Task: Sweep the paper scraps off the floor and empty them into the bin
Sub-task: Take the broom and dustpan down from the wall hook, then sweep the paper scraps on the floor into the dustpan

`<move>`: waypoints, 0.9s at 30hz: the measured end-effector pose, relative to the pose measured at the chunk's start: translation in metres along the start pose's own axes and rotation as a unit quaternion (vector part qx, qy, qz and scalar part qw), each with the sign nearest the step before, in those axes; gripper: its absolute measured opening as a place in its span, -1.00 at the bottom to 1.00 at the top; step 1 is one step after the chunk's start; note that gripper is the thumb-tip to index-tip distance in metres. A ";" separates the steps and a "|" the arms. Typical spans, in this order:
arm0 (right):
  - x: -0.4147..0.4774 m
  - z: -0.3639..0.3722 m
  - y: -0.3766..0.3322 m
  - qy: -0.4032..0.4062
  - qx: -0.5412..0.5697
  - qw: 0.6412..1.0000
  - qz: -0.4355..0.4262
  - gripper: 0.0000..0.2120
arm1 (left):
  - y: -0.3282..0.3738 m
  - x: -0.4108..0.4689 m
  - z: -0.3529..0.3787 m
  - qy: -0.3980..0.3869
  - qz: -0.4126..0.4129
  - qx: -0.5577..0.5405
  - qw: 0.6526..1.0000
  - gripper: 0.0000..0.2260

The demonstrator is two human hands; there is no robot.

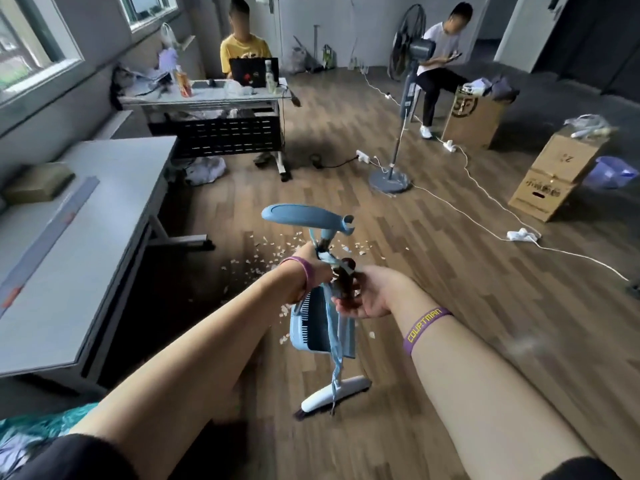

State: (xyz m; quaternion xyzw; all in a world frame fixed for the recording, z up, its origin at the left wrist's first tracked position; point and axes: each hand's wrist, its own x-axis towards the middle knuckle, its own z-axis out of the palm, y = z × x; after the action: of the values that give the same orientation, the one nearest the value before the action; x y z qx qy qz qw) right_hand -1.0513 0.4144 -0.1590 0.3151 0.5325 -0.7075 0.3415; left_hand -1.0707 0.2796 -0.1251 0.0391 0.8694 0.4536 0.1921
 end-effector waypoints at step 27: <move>0.260 0.009 -0.282 0.096 -0.039 0.994 0.039 -0.58 | -0.052 0.308 -0.130 -0.342 -0.153 0.126 0.918 -0.66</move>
State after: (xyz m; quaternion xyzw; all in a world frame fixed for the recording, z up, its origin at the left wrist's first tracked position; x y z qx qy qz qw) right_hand -1.4301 0.4238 -0.2155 0.3885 0.5770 -0.6390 0.3283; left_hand -1.3978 0.2228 -0.1920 0.0825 0.7960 0.2641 0.5384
